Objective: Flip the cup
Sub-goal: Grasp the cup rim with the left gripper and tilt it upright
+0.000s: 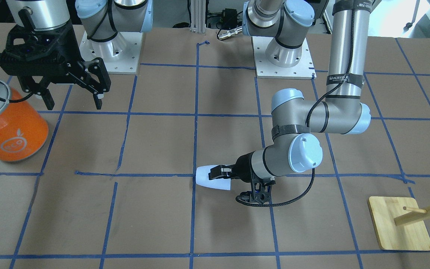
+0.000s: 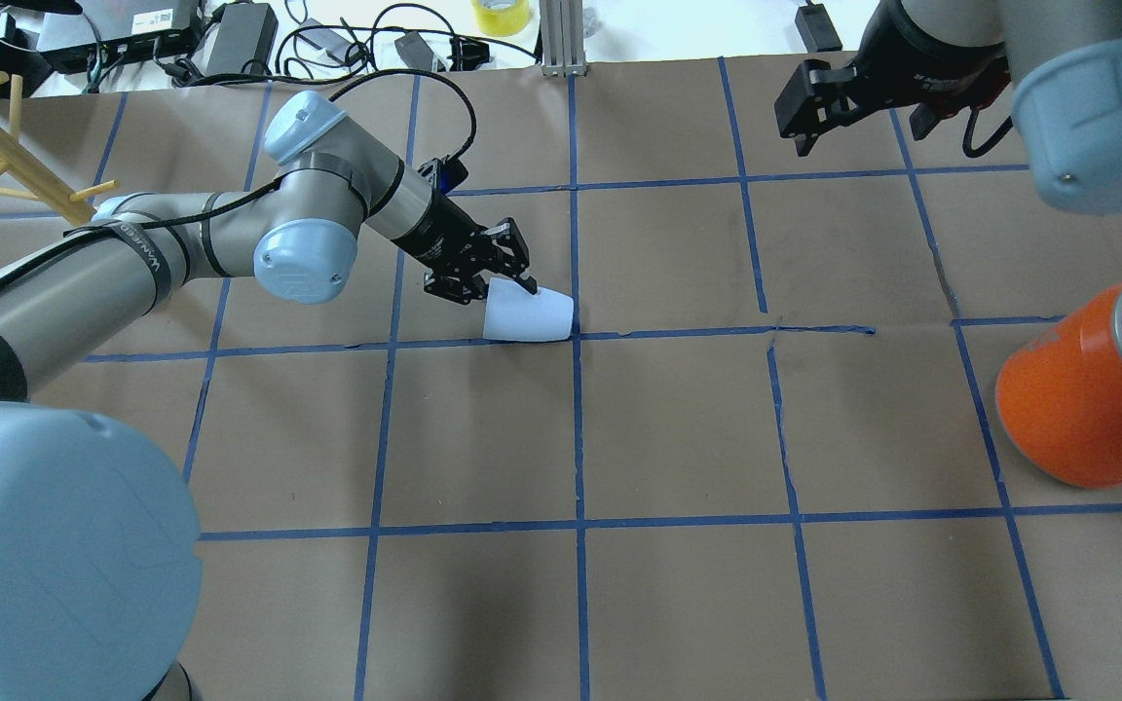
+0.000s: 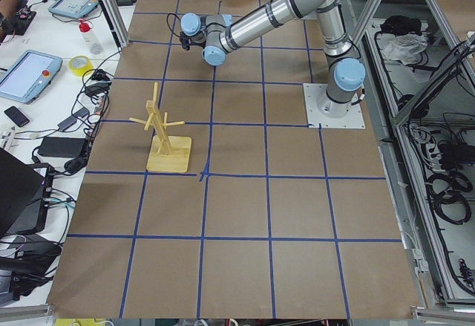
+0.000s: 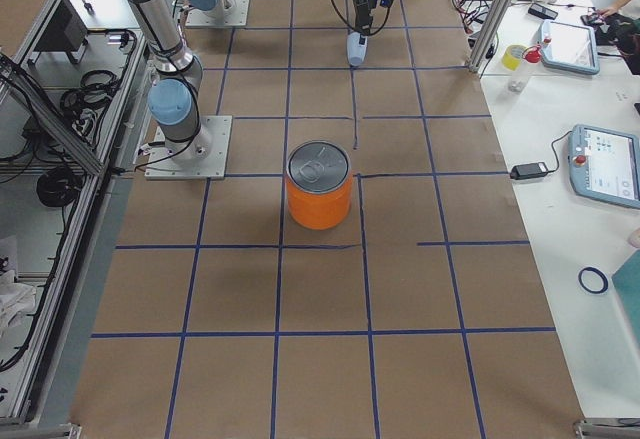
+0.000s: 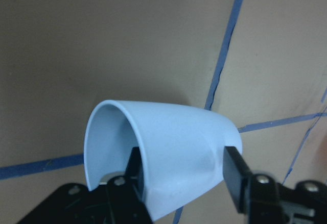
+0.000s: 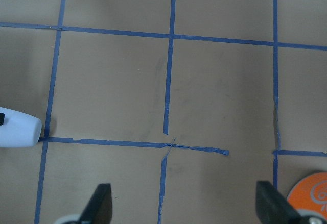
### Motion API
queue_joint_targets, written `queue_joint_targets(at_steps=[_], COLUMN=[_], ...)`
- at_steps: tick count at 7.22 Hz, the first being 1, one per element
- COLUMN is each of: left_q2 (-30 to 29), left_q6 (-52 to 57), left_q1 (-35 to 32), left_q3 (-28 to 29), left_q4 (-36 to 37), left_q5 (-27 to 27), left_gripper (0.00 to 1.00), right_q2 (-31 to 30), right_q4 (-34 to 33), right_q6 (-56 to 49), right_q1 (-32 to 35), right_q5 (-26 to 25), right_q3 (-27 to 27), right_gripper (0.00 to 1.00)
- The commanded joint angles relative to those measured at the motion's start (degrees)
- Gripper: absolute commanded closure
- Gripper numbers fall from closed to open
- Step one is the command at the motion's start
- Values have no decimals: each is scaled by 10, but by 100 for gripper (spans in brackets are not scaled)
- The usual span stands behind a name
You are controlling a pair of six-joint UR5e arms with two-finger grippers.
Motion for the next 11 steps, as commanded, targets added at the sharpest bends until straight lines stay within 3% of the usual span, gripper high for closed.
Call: queue_joint_targets(at_steps=[1,2,3,6,7,8,9,11], left_q2=[-1,2,0,18,23,18,15,4], left_q6=[-3,-15,-41,-76,-48,50,114,136], left_q1=[1,1,1,0,1,2,10,60], left_q3=[8,33,71,111,134,157,152,117], left_q4=[3,7,6,-1,1,7,9,38], left_q5=[-5,13,68,169,249,331,385,406], left_gripper=[100,100,100,100,100,100,100,100], right_q2=[0,-11,-15,-15,-16,-24,-25,-24], right_q4=[4,51,66,64,65,68,71,69], right_q6=[4,2,-2,-2,1,3,0,-2], right_q1=[-6,-5,-6,-6,-6,-5,-6,-6], right_q5=[33,38,45,39,35,18,18,22], right_q3=[0,0,-1,-1,-1,0,1,4], right_gripper=[0,0,0,0,0,0,0,0])
